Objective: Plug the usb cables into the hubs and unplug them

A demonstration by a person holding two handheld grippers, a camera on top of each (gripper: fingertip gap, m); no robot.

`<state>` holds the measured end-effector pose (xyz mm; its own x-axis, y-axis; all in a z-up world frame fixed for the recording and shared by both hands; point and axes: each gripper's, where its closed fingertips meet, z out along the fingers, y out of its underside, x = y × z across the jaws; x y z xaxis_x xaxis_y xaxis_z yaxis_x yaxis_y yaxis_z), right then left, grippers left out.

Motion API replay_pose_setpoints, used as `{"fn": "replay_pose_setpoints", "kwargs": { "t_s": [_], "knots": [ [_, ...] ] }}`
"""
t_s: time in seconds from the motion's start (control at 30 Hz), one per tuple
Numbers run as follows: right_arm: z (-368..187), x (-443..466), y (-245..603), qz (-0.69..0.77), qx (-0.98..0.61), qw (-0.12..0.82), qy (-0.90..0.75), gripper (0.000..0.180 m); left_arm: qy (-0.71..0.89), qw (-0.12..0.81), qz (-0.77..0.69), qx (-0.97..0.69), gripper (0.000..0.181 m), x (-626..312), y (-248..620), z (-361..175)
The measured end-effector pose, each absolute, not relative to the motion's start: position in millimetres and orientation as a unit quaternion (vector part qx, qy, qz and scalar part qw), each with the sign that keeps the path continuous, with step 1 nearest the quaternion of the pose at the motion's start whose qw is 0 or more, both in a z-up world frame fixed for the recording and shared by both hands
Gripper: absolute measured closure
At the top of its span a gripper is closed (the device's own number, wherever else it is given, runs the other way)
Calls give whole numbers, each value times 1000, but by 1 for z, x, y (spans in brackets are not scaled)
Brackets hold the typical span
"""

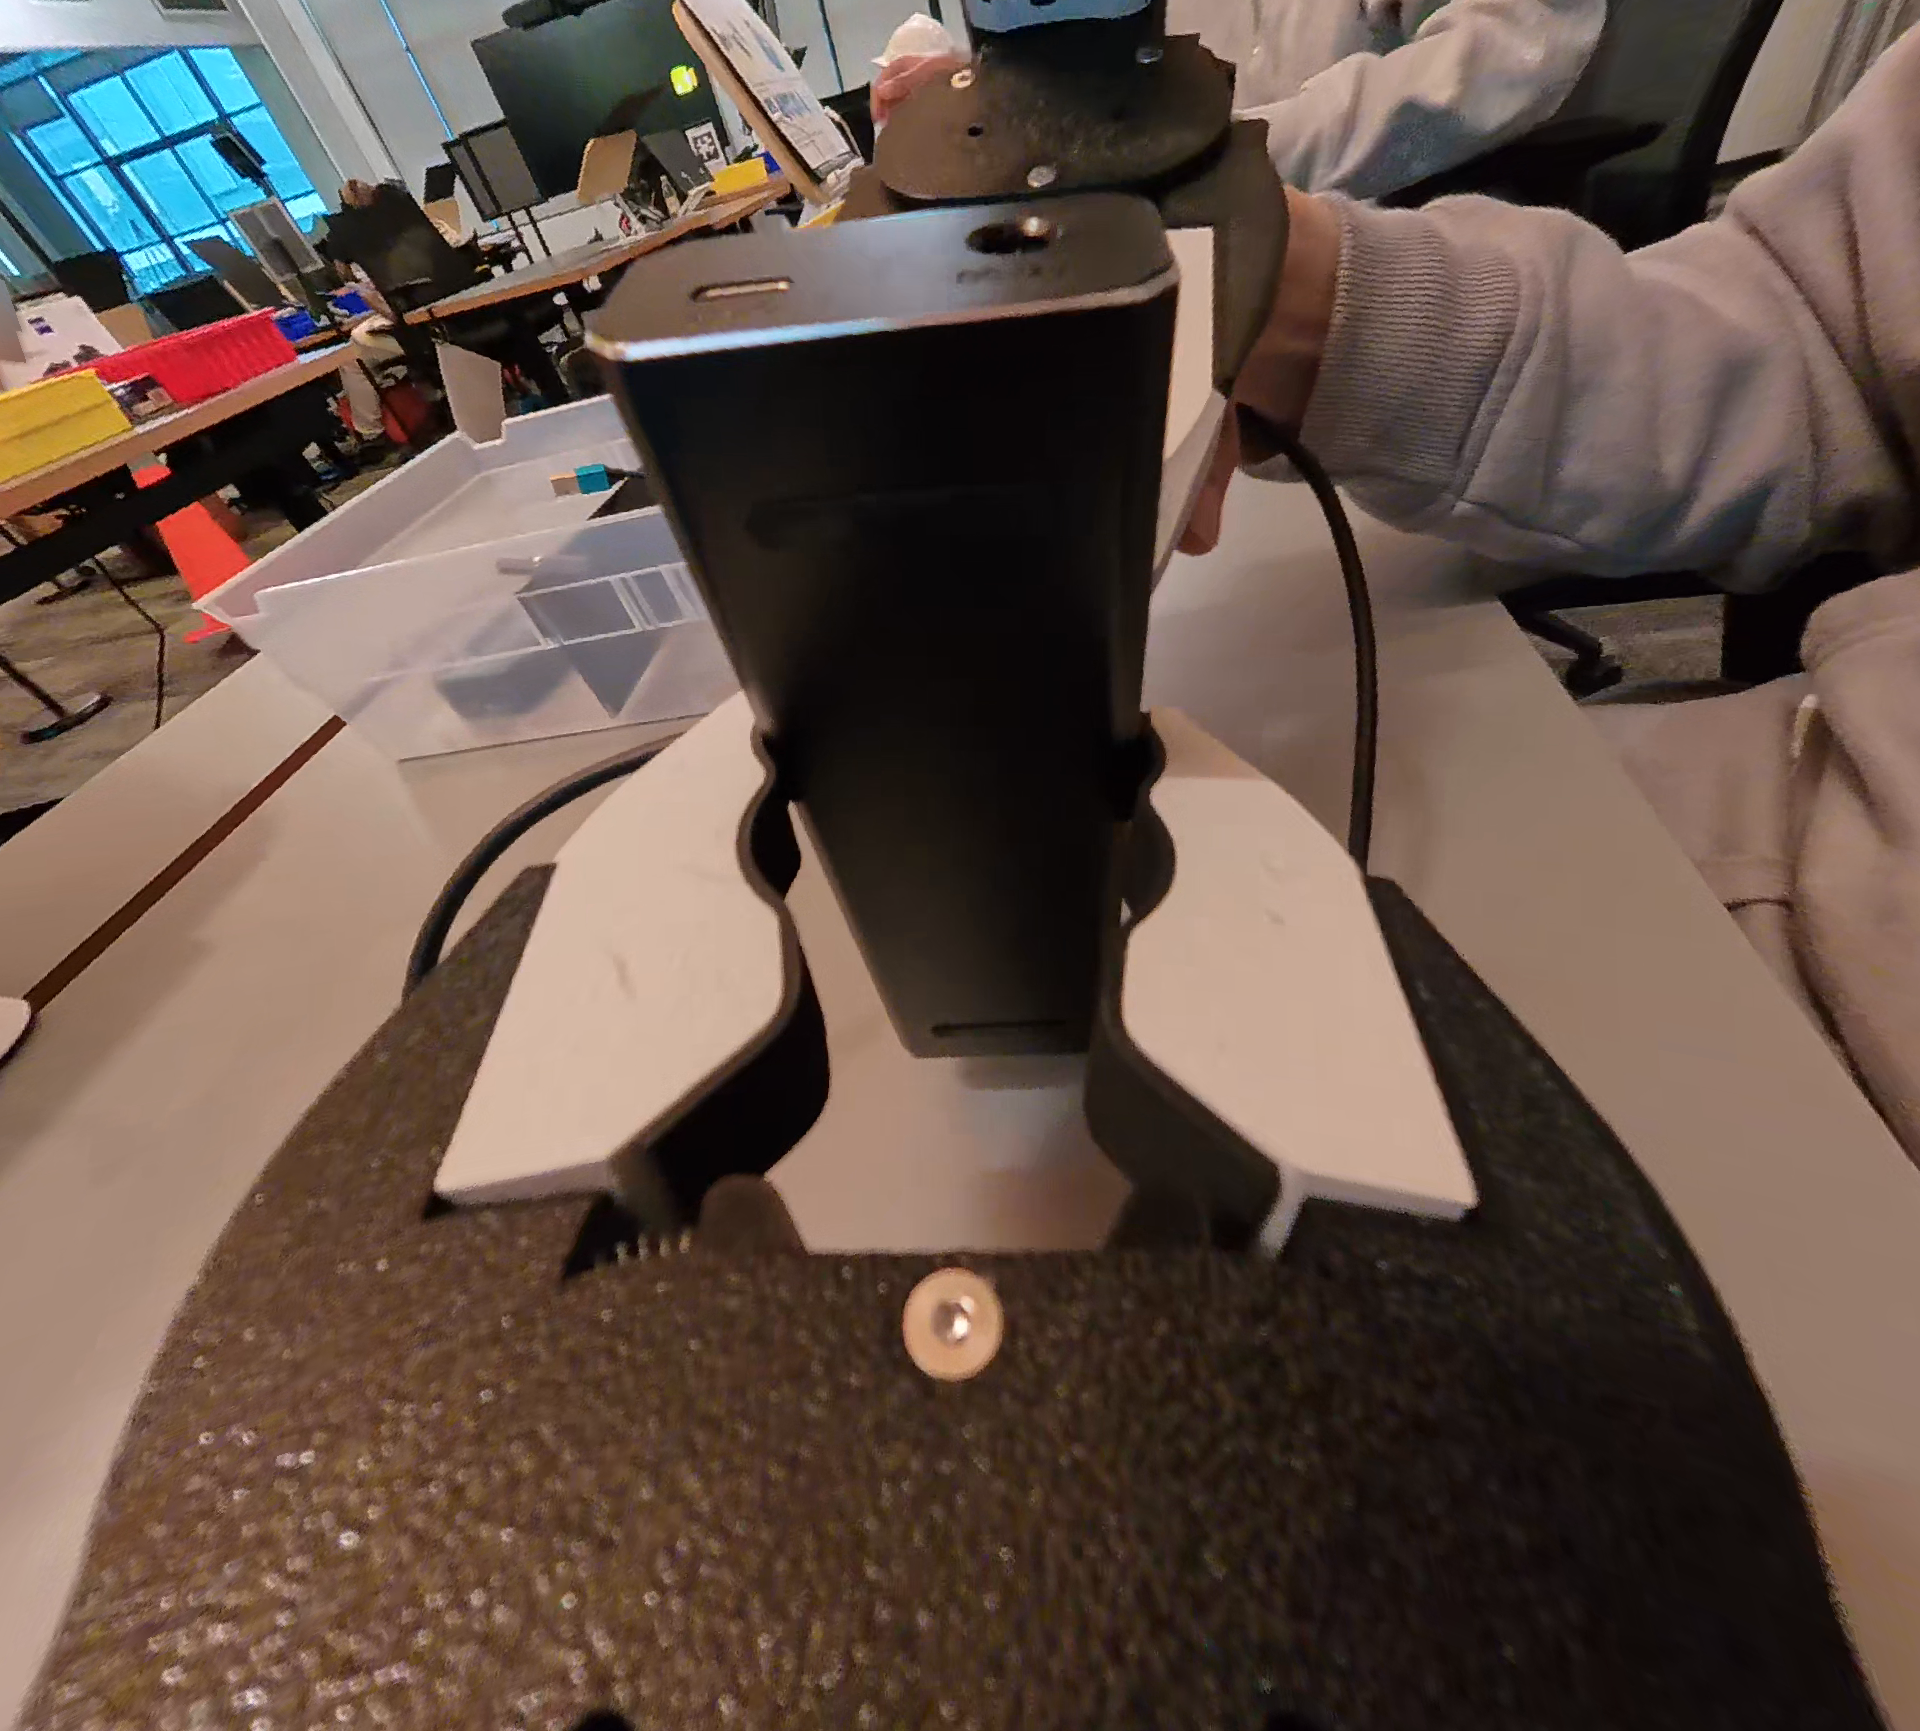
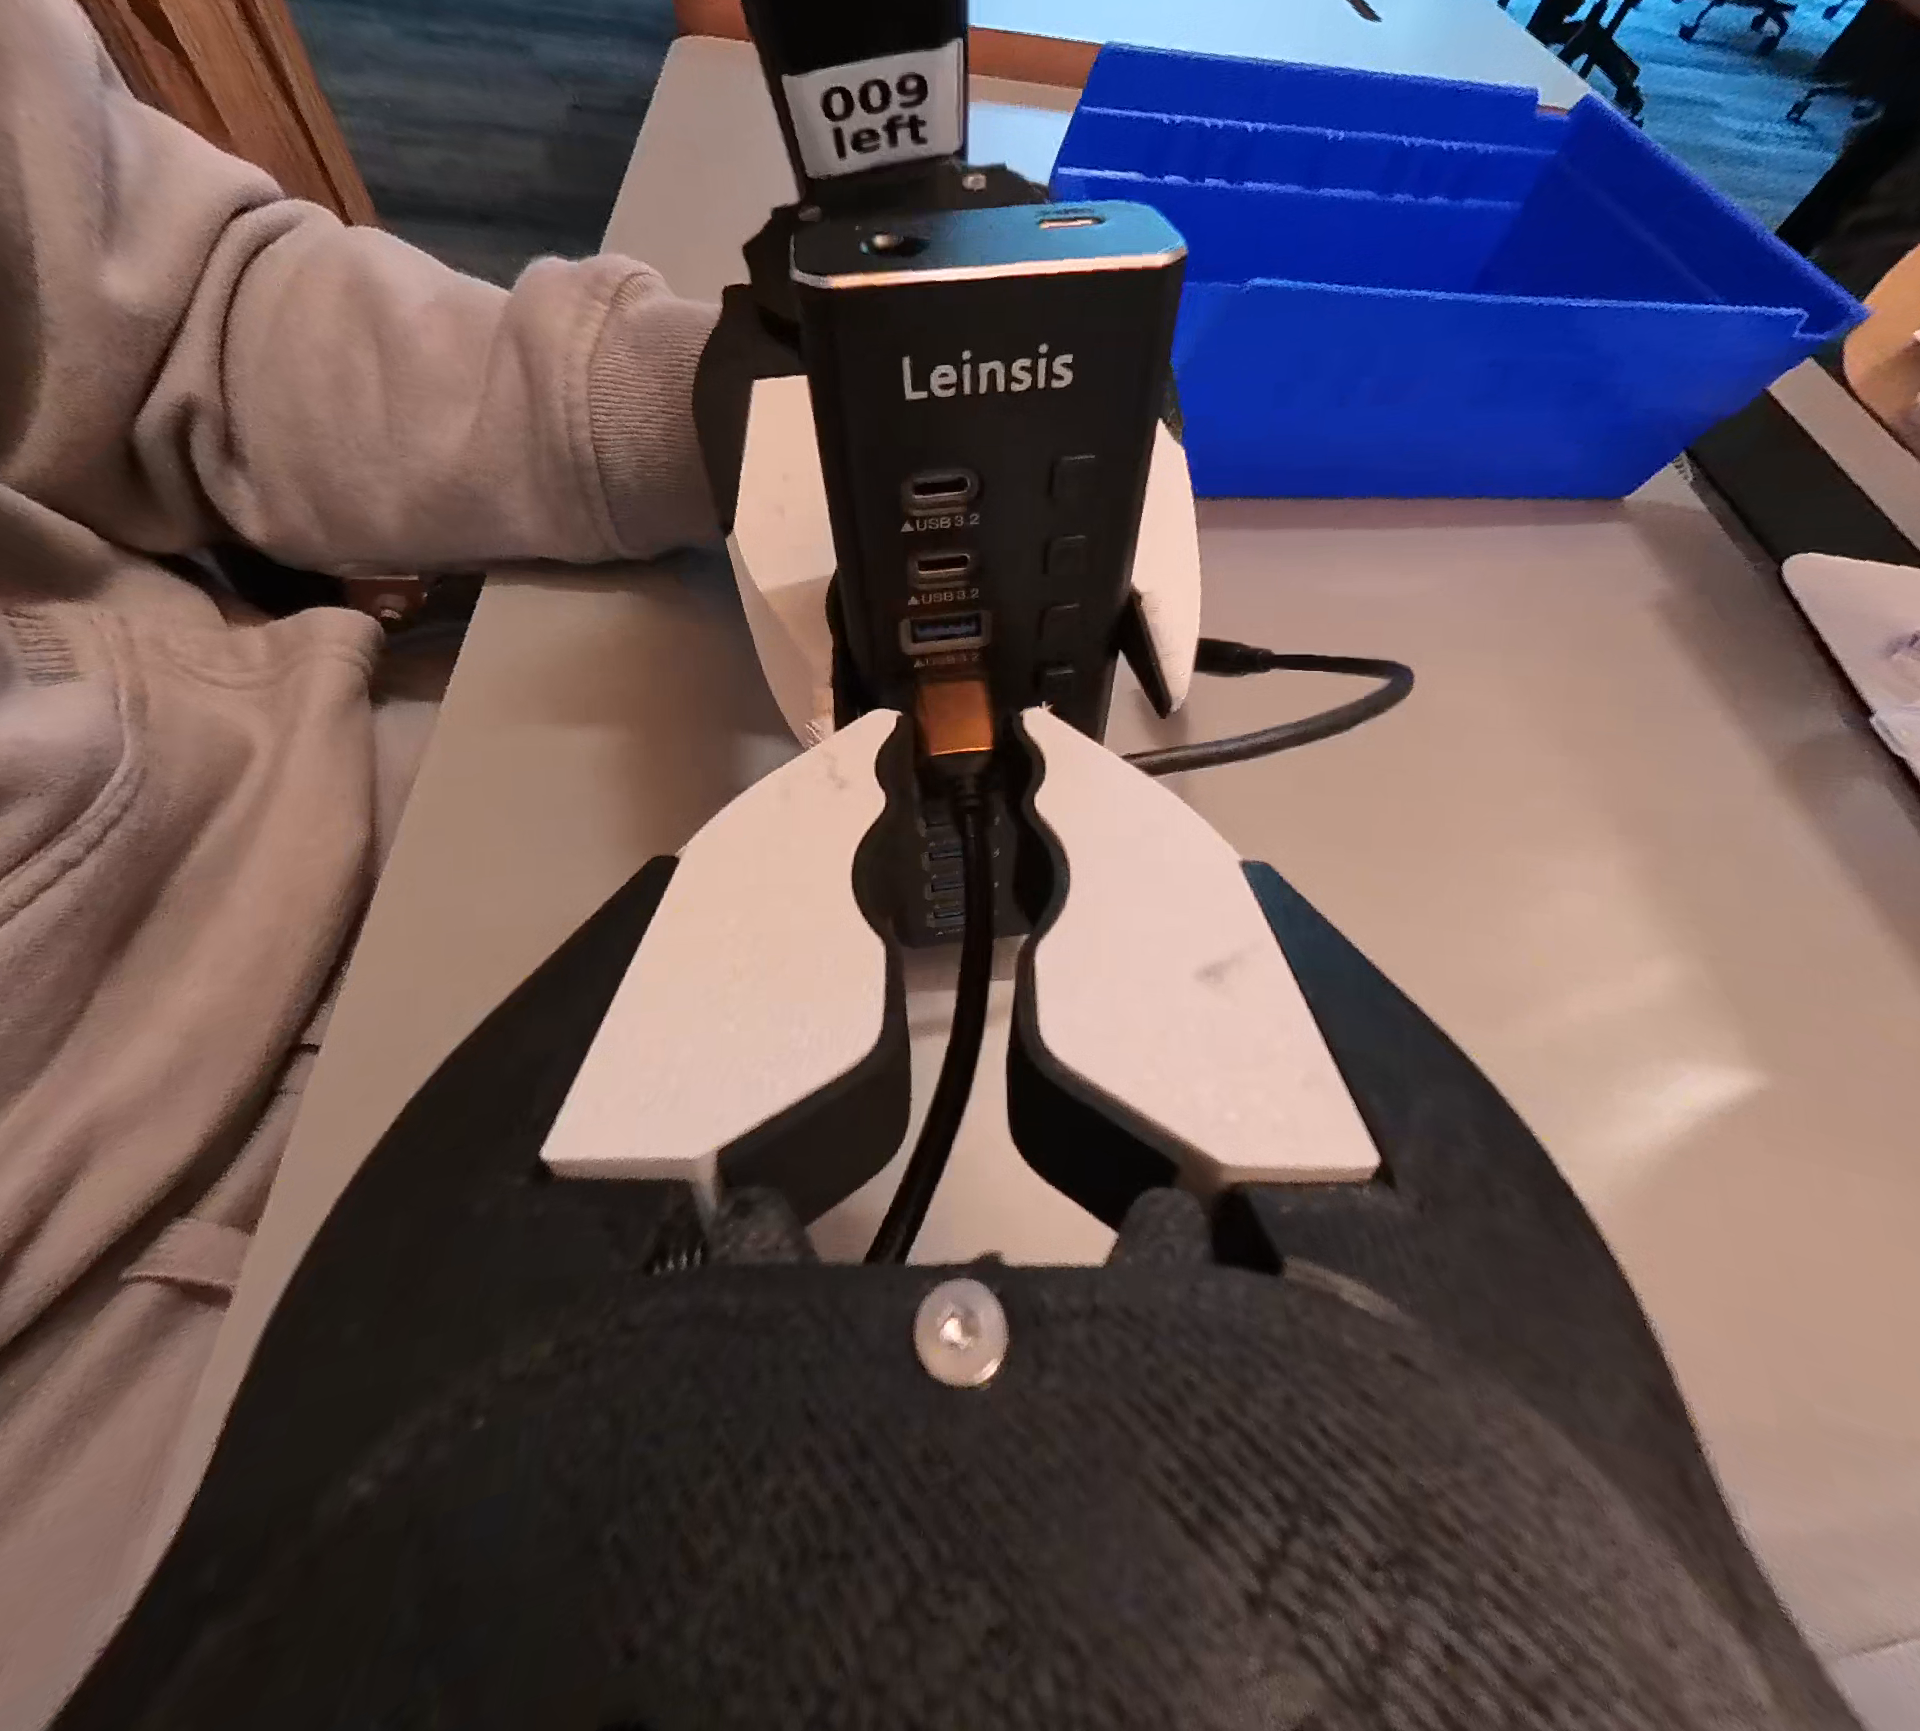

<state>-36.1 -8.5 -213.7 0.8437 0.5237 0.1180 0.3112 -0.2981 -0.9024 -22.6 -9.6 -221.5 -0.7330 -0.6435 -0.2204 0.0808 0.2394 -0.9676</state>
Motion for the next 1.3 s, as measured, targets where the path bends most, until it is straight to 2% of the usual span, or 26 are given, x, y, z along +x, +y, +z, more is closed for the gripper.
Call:
{"fn": "replay_pose_setpoints", "kwargs": {
  "t_s": [0.23,0.3,0.37,0.43,0.67,0.77,0.9,0.97,1.2,1.3],
  "knots": [
    [-211,-46,-11,137,-818,504,-242,164,714,296,-613,-164,120,-34,-12,-216],
    [-216,-39,-16,116,-842,471,-237,164,712,306,-611,-163,119,-34,-9,-216],
    [-213,7,-34,40,-869,450,-202,164,702,306,-617,-181,119,-36,8,-216],
    [-185,23,-58,93,-848,490,-177,164,670,320,-639,-201,120,-39,30,-203],
    [-83,135,-105,-156,-768,614,-98,164,599,272,-734,-170,119,-53,29,-175],
    [-69,167,-107,-245,-729,614,-175,164,583,256,-755,-157,119,-57,24,-170],
    [-88,232,-109,-372,-756,493,-218,164,589,250,-752,-160,119,-55,21,-173],
    [-110,244,-110,-356,-786,439,-250,164,595,248,-747,-163,119,-54,19,-176],
    [-143,251,-91,-372,-772,435,-278,164,600,232,-747,-169,119,-54,16,-180],
    [-136,233,-79,-337,-750,496,-279,164,604,234,-742,-173,119,-54,16,-183]
  ]
}}
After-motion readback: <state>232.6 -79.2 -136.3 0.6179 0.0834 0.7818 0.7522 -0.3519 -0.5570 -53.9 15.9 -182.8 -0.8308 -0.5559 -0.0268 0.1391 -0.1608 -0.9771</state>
